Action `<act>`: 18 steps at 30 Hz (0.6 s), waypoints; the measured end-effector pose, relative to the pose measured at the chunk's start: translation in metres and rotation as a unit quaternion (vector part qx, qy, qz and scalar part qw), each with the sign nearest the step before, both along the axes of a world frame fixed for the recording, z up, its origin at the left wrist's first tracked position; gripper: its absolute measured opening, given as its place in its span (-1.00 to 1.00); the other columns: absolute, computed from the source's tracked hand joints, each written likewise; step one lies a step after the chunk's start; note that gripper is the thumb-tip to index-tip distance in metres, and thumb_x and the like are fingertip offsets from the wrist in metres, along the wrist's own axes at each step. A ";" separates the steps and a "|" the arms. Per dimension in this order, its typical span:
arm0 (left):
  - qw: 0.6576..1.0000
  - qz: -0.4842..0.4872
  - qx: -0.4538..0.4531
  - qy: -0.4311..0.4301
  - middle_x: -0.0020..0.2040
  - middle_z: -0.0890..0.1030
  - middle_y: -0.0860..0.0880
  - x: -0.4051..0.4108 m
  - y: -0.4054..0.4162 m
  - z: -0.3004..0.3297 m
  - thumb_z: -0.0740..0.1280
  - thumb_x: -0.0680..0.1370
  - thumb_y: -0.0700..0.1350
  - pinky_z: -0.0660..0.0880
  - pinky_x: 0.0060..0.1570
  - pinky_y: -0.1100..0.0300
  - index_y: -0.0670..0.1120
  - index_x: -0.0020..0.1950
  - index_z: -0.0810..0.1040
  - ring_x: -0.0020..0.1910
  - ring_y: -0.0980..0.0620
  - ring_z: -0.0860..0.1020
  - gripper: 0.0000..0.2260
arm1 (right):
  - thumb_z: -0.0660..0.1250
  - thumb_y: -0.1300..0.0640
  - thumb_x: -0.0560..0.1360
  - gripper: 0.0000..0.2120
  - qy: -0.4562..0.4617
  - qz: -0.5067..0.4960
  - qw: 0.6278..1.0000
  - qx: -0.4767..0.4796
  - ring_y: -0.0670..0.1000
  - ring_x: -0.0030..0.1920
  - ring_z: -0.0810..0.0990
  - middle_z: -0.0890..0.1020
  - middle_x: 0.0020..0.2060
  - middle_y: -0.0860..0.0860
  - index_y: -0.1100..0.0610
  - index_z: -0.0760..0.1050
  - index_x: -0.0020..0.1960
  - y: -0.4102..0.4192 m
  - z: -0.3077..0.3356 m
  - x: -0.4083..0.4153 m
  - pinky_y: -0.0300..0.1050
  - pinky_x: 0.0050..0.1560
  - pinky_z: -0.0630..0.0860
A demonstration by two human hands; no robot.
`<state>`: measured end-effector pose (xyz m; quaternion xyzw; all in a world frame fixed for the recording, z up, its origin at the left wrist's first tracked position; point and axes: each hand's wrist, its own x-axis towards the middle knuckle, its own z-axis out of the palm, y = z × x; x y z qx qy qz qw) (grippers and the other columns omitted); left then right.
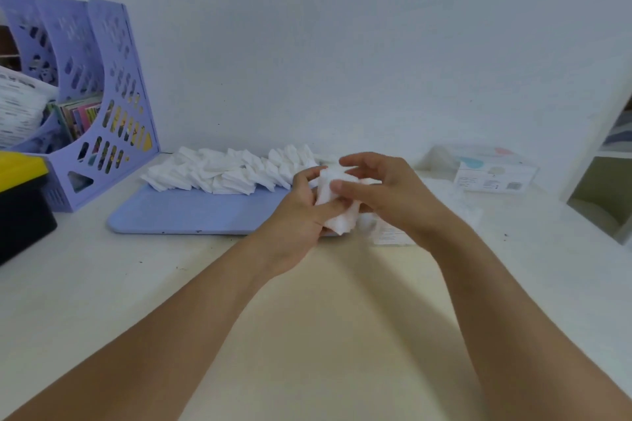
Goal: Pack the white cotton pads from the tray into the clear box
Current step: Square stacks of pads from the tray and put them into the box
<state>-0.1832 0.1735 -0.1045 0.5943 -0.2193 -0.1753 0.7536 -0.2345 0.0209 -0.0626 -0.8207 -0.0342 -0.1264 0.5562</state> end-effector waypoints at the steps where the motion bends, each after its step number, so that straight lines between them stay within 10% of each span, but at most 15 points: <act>1: 1.000 0.008 0.008 -0.018 0.31 0.55 -0.05 0.000 -0.003 0.003 0.33 0.61 -0.28 0.54 0.28 -0.06 0.05 0.44 0.24 0.25 -0.05 0.60 -0.51 | 0.52 0.17 0.49 -0.64 0.014 0.023 1.000 0.000 0.07 0.06 0.72 0.70 0.09 0.07 0.14 0.59 0.27 -0.008 0.003 -0.003 0.00 0.06 0.68; 6: 0.996 -0.019 0.047 -0.077 0.31 0.50 -0.08 0.004 -0.018 0.018 0.33 0.61 -0.30 0.58 0.20 0.04 0.07 0.37 0.19 0.18 0.02 0.60 -0.51 | 0.55 0.25 0.45 -0.78 0.002 0.017 1.000 0.014 0.16 -0.07 0.75 0.72 -0.09 0.24 0.32 0.65 0.04 -0.027 0.011 -0.009 0.02 -0.06 0.71; 11: 0.934 0.189 0.133 -0.275 0.19 0.48 0.05 0.013 -0.023 -0.006 0.54 0.47 -0.04 0.51 0.03 0.28 0.08 0.32 0.32 0.00 0.15 0.56 -0.46 | 0.46 0.14 0.51 -0.78 -0.002 -0.214 0.967 0.137 0.06 -0.35 0.68 0.63 -0.26 0.17 0.32 0.54 -0.11 -0.048 0.015 0.000 -0.17 -0.34 0.57; 18: 0.868 0.160 0.233 -0.408 -0.05 0.43 0.28 -0.005 -0.036 -0.035 0.51 0.48 0.07 0.36 -0.14 0.47 0.13 0.19 0.25 -0.06 0.30 0.47 -0.52 | 0.41 0.06 0.50 -0.73 0.128 -0.179 0.974 -0.058 -0.02 -0.48 0.43 0.47 -0.45 0.04 0.17 0.45 -0.27 -0.044 0.005 0.008 -0.17 -0.42 0.28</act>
